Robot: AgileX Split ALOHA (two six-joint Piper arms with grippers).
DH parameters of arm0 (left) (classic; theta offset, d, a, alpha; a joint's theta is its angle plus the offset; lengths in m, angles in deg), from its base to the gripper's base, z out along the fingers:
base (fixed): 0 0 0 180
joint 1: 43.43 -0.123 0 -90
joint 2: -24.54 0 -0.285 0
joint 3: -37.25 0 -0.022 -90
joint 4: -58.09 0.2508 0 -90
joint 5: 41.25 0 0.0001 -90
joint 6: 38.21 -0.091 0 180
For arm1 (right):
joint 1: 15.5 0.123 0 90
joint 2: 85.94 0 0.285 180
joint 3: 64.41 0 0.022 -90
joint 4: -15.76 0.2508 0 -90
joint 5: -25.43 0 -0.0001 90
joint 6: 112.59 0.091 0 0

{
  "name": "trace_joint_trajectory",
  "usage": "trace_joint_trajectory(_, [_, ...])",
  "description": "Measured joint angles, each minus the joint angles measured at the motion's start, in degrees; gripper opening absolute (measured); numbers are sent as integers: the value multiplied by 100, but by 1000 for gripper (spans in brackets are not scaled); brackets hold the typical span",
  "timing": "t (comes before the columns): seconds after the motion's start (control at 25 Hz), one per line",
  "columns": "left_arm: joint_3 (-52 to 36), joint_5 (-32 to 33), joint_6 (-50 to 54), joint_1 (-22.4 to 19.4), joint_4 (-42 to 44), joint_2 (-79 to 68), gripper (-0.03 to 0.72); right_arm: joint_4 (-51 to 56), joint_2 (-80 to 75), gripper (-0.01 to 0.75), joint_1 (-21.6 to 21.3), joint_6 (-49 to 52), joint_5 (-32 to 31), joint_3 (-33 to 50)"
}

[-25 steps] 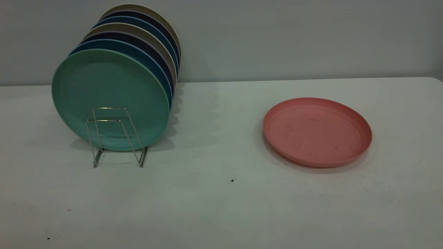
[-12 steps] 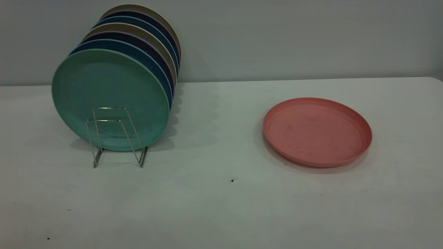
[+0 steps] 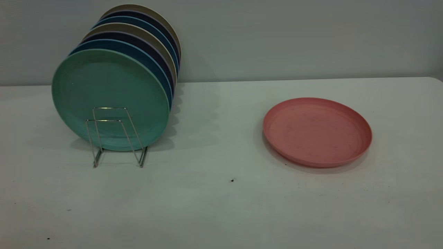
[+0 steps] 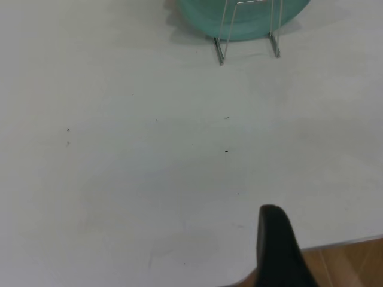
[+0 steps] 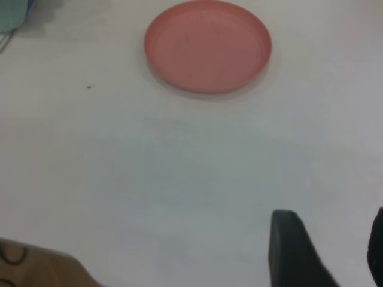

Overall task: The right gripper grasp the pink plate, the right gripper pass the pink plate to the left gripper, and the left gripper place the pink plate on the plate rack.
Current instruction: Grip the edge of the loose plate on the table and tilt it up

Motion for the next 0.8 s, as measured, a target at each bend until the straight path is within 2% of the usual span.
trace_joint_trajectory(0.8, [6, -8, 120, 0, 0, -13, 450, 14, 0, 322, 0, 0, 6, 0])
